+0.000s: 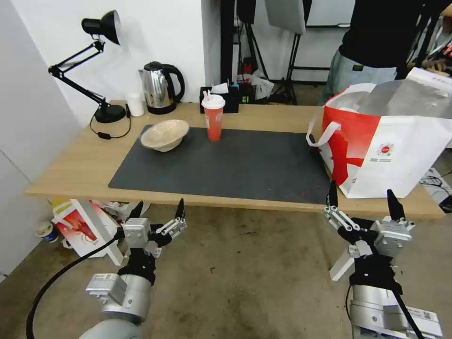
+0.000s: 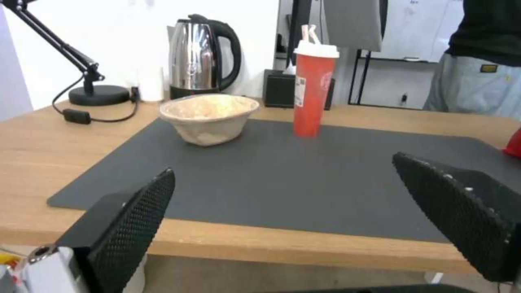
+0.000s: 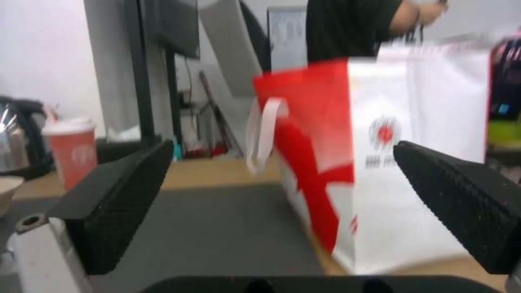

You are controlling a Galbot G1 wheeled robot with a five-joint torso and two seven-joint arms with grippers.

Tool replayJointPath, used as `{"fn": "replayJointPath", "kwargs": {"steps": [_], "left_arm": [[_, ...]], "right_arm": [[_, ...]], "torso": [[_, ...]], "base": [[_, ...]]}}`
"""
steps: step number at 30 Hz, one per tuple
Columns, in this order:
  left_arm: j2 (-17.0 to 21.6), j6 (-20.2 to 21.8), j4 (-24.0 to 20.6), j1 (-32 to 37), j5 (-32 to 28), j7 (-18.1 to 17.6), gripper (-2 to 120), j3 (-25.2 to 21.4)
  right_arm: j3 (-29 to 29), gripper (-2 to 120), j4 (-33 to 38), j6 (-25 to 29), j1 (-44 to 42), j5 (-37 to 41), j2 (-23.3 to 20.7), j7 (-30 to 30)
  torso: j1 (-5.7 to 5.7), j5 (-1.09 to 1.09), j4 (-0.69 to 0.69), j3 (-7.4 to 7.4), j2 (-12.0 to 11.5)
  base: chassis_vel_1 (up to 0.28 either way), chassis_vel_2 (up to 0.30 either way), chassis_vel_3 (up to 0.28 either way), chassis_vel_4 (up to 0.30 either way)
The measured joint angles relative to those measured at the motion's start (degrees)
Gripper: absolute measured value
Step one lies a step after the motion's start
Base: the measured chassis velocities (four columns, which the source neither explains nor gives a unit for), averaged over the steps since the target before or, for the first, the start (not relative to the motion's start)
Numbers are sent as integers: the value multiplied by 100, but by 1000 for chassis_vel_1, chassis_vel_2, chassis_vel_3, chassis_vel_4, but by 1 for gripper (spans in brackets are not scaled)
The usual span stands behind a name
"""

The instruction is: Pick up the trash from the table and place it into the takeout bag.

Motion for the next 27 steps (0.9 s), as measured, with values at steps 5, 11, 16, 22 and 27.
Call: {"fn": "replayJointPath", "kwargs": {"steps": [5,11,16,22,27], "left_arm": [[22,-2,0,-15,-1,7,100,-21],[9,-6,19,-18,-3,7,100,-29],[4,-7,20,-3,-3,-3,100,-37],[2,-7,7,23,-3,-9,100,-55],[2,-7,-17,52,-3,-9,100,-85]], "right_arm": [[-250,100,-136,-30,11,187,-21,26],[-484,100,-163,-73,-46,417,-174,-37],[-597,100,-145,-105,-125,520,-298,-107],[-681,100,-191,-145,-163,535,-409,-160],[-717,100,-322,-154,-106,537,-470,-240]], "torso": [[0,2,0,0,0],[0,0,0,0,0],[0,0,-1,0,0],[0,1,-1,0,0],[0,1,0,0,0]], "base": [[0,0,0,0],[0,0,0,0],[0,0,0,0],[0,0,0,0],[0,0,0,0]]}}
